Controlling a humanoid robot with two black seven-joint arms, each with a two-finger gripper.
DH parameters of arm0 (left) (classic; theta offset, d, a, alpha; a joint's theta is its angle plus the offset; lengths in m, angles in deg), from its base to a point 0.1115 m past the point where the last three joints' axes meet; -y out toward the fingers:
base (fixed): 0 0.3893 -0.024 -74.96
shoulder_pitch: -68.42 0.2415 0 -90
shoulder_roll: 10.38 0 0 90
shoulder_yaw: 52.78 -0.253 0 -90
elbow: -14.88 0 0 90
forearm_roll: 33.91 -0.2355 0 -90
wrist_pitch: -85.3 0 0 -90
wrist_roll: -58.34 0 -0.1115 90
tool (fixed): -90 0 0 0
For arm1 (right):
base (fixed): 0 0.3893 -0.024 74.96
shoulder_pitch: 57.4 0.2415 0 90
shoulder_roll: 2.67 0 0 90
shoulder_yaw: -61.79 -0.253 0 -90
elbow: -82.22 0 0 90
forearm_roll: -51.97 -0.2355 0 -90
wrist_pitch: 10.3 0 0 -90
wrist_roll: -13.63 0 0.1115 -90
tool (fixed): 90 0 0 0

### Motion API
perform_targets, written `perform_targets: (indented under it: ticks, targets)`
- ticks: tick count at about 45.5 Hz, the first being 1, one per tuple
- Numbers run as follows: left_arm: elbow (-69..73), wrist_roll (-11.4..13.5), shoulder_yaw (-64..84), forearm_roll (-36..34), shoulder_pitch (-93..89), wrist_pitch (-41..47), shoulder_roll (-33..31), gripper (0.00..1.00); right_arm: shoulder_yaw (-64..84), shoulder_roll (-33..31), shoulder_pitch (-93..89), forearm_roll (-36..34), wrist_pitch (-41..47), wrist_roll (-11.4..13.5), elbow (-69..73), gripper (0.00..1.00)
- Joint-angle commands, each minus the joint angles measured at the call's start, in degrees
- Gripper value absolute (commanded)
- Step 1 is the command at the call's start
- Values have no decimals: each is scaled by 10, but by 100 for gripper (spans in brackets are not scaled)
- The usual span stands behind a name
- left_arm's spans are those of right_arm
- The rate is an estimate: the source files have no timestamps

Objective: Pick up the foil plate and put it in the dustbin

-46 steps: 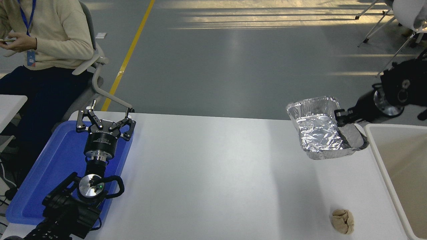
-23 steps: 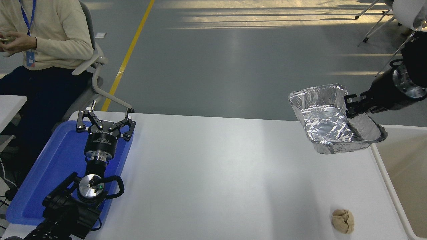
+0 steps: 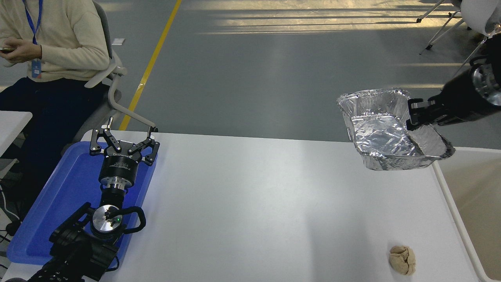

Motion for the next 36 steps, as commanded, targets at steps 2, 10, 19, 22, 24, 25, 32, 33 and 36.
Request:
perform_targets:
  ticks: [2, 10, 19, 22, 24, 25, 32, 33, 36]
  targets:
    - [0, 0, 0, 0, 0, 0, 0, 100, 38, -57, 4, 15, 9, 0, -4, 0]
    - [0, 0, 0, 0, 0, 0, 0, 100, 56, -113, -6, 63, 22, 0, -45, 0]
    - [0, 0, 0, 0, 0, 0, 0, 100, 55, -162, -40, 94, 39, -4, -131, 0]
    - [0, 0, 0, 0, 0, 0, 0, 100, 54, -175, -56, 109, 50, -6, -159, 0]
    - [0, 0, 0, 0, 0, 0, 0, 100, 47, -189, -69, 123, 52, -7, -176, 0]
    - [0, 0, 0, 0, 0, 0, 0, 100, 45, -196, -74, 130, 53, -7, -182, 0]
    - [0, 0, 0, 0, 0, 0, 0, 100, 24, -229, -117, 163, 51, -8, -231, 0]
    - [0, 0, 0, 0, 0, 0, 0, 100, 19, -232, -127, 163, 51, -8, -243, 0]
    - [0, 1, 1, 0, 0, 0, 0, 100, 0, -236, -162, 163, 51, -12, -281, 0]
